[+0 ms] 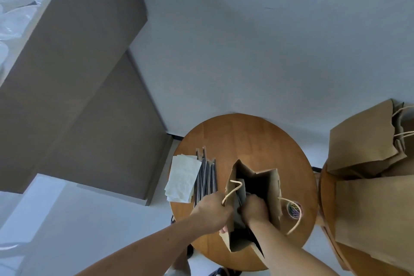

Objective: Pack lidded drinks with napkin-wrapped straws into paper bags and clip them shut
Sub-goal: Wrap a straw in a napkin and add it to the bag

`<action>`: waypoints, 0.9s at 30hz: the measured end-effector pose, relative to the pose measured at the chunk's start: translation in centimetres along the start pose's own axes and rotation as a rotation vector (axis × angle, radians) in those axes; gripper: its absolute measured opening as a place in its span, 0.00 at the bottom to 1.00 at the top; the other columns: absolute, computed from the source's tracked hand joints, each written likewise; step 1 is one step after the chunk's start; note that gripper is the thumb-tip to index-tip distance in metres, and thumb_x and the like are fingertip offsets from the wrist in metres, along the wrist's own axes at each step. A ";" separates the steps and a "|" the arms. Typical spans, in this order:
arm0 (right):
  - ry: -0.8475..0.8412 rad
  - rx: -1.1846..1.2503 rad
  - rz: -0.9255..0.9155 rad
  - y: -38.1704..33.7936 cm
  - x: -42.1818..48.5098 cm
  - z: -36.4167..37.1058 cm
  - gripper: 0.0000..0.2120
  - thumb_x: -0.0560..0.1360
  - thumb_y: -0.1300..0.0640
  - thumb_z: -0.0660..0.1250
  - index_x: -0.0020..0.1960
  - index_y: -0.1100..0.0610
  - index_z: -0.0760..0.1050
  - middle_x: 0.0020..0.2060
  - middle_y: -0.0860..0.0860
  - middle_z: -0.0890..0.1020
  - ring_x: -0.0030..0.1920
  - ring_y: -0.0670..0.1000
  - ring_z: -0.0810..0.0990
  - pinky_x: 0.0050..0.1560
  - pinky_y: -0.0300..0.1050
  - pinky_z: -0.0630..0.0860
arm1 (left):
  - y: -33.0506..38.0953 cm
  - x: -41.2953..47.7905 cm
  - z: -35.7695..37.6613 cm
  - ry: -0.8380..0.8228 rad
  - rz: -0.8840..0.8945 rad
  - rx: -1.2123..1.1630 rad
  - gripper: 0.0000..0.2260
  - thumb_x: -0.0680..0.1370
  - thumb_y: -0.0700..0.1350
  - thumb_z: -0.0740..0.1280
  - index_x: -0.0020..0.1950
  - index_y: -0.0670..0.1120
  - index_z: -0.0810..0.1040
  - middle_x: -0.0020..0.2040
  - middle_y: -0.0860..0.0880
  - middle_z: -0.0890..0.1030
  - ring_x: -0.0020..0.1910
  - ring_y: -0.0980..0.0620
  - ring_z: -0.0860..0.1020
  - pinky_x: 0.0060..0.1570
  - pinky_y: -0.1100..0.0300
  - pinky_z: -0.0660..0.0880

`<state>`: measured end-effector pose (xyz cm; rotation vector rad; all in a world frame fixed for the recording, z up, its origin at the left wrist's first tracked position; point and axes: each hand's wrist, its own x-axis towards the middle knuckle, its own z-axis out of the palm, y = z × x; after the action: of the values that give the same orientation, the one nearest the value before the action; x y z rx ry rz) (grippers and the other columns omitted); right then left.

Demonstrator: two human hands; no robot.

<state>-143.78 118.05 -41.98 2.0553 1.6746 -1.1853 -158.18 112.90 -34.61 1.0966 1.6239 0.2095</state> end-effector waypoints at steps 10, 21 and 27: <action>0.193 -0.333 -0.174 -1.7 -1.7 -1.8 0.22 0.78 0.61 0.60 0.70 0.60 0.60 0.65 0.57 0.70 0.62 0.56 0.75 0.62 0.46 0.72 | -0.6 0.7 -0.8 -0.014 -0.019 -0.001 0.05 0.77 0.49 0.61 0.49 0.50 0.74 0.41 0.47 0.83 0.34 0.55 0.84 0.44 0.55 0.83; 0.611 -0.180 -0.493 -0.2 -9.4 -12.7 0.23 0.77 0.41 0.63 0.67 0.51 0.73 0.59 0.46 0.79 0.59 0.50 0.77 0.56 0.46 0.75 | 0.1 -0.4 0.4 -0.007 0.062 0.067 0.11 0.72 0.52 0.62 0.53 0.53 0.72 0.45 0.47 0.79 0.43 0.48 0.81 0.49 0.48 0.81; 0.005 0.267 -0.147 3.9 -8.7 -11.0 0.22 0.82 0.46 0.57 0.72 0.54 0.68 0.66 0.50 0.74 0.63 0.51 0.75 0.63 0.54 0.75 | -0.3 -1.3 1.6 -0.205 0.032 -0.034 0.30 0.72 0.49 0.68 0.73 0.55 0.65 0.54 0.50 0.79 0.49 0.52 0.79 0.49 0.58 0.80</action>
<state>-135.59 117.63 -29.96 2.1133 1.7794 -1.5264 -157.01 111.12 -34.48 1.0822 1.4165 0.1406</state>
